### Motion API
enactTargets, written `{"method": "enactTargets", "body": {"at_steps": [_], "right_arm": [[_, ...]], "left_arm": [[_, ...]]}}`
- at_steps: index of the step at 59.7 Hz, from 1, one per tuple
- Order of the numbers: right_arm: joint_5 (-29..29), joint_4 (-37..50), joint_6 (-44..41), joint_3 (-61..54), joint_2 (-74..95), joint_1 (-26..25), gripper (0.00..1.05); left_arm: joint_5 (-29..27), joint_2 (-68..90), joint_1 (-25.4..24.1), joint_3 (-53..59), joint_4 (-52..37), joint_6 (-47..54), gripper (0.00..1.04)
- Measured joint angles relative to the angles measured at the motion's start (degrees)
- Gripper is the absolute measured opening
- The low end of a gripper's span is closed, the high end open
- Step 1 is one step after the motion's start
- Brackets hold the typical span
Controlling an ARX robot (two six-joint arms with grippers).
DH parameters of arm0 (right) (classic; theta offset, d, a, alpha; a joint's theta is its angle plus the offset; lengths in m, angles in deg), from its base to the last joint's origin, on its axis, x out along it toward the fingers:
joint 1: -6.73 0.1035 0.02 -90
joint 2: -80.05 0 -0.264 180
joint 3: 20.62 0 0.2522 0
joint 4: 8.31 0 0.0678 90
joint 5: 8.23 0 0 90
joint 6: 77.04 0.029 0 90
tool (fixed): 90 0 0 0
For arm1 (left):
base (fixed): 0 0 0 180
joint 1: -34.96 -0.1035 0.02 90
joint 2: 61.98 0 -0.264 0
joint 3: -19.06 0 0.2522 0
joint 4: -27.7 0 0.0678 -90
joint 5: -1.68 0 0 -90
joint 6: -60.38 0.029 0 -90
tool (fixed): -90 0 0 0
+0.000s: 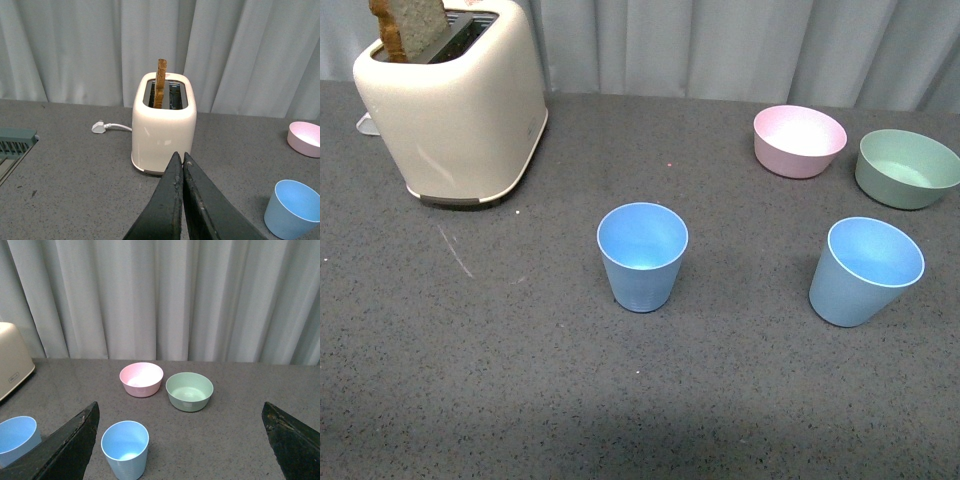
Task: Stack blue cups with both arms
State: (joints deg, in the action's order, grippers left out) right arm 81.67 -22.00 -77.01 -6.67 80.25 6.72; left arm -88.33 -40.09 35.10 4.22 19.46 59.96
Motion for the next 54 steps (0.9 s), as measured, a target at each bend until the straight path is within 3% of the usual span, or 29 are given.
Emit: {"method": "enactTargets", "body": {"at_steps": [35,41,51,54], "right_arm": [[0.0,0.0,0.0,0.0,0.0,0.0,0.95],[0.0,0.0,0.0,0.0,0.0,0.0,0.95],[0.0,0.0,0.0,0.0,0.0,0.0,0.95],[0.0,0.0,0.0,0.0,0.0,0.0,0.95]], "left_arm": [[0.0,-11.8,0.0,0.0,11.6,0.0,0.04],[0.0,-19.6,0.0,0.0,21.1,0.0,0.04],[0.0,-21.6,0.0,0.0,21.9,0.0,0.04],[0.0,-21.6,0.0,0.0,21.9,0.0,0.1]]}}
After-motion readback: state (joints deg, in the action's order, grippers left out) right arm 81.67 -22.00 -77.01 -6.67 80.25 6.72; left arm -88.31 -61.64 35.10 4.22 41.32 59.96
